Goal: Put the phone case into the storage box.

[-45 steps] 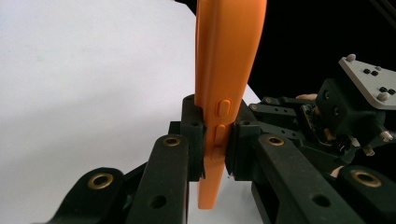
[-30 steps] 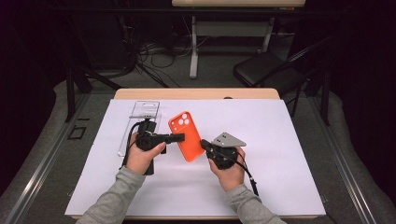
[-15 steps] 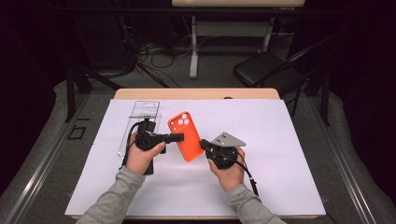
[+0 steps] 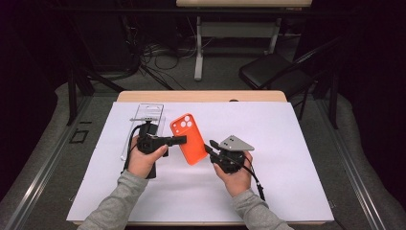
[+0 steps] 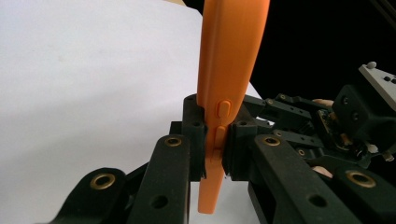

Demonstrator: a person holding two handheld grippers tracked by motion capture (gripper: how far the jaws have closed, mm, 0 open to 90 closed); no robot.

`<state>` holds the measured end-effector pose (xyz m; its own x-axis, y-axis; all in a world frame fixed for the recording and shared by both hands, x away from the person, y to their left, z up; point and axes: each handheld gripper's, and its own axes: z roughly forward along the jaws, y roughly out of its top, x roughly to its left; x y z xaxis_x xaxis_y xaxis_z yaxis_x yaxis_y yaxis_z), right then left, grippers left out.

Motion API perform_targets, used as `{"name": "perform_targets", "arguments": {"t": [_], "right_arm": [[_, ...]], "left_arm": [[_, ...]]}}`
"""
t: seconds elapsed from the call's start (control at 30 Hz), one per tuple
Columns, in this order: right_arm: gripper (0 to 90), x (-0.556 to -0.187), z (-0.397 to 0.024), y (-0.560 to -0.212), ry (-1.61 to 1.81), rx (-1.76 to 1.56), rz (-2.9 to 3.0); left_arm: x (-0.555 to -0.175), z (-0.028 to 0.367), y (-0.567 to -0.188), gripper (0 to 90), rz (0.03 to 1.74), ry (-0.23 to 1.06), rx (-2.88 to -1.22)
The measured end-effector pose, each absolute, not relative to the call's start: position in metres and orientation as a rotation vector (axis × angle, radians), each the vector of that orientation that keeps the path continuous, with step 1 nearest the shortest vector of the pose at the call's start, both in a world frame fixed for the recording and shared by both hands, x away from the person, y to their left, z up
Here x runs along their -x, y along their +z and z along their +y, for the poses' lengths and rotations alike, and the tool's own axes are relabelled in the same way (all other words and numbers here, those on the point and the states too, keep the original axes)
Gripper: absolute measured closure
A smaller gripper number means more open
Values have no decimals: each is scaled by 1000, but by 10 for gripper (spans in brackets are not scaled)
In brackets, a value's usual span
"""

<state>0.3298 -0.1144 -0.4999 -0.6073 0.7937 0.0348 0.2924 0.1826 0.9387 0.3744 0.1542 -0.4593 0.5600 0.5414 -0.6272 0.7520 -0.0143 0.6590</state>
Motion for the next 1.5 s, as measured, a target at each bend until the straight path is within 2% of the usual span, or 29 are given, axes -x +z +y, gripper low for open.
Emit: {"name": "perform_targets", "arguments": {"t": [0.13, 0.67, 1.5], "right_arm": [[634, -328, -116, -497, 1430, -1004, 1977], [559, -330, -125, -489, 1470, -1001, 1976], [621, -333, -136, -480, 1518, -969, 2087]], "left_arm": [[-376, 157, -460, 814, 1096, -214, -1687], [-379, 162, -459, 813, 1026, -152, -1723], [-374, 151, -460, 815, 855, -95, -1847]]}}
